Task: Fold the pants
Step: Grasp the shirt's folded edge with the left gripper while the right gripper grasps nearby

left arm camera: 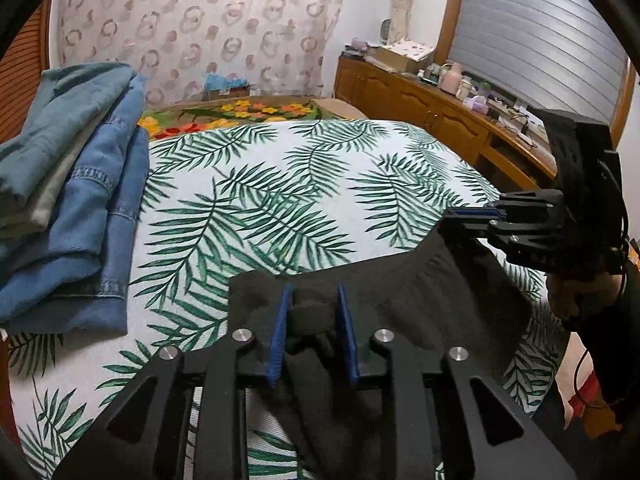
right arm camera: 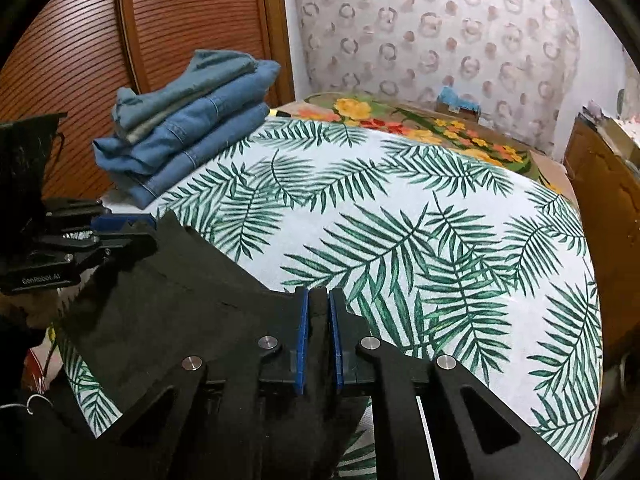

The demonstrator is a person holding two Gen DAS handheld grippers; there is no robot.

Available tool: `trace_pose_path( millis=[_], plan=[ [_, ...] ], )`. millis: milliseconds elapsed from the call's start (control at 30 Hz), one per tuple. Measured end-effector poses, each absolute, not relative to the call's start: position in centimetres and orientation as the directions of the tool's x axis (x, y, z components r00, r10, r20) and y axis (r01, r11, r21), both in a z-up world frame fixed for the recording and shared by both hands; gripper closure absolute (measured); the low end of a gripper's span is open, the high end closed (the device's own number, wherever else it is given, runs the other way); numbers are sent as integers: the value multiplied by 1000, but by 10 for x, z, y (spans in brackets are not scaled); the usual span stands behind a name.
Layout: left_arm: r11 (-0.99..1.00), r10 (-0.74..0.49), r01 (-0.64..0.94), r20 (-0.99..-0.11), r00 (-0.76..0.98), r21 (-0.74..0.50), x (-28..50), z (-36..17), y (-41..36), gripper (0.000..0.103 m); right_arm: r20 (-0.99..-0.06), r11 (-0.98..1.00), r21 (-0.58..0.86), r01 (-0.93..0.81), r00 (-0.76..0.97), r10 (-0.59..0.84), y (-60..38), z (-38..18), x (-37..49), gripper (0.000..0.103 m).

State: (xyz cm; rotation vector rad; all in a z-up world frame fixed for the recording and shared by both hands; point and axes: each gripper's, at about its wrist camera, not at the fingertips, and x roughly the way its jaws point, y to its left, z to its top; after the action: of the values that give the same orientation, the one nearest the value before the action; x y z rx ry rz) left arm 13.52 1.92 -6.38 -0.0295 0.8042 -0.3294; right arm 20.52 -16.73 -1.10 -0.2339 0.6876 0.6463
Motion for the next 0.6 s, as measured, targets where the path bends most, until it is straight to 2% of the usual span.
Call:
trace_pose_path(
  millis=[200,533,600],
  plan=[
    [963,-255,235,-711,656,-128,137,-69,26,38,-671,785,16,-619,576,467,-166,-15,210,93],
    [972,-220,201,-751,623,-119,142,-90,29,31,-671,792,35,-609,573,470,-168,-21,214,93],
    [972,-222,201,-751,622,-120,143,-91,28,31,-670,795,39,-605,575,470,-170,-19,213,88]
  ],
)
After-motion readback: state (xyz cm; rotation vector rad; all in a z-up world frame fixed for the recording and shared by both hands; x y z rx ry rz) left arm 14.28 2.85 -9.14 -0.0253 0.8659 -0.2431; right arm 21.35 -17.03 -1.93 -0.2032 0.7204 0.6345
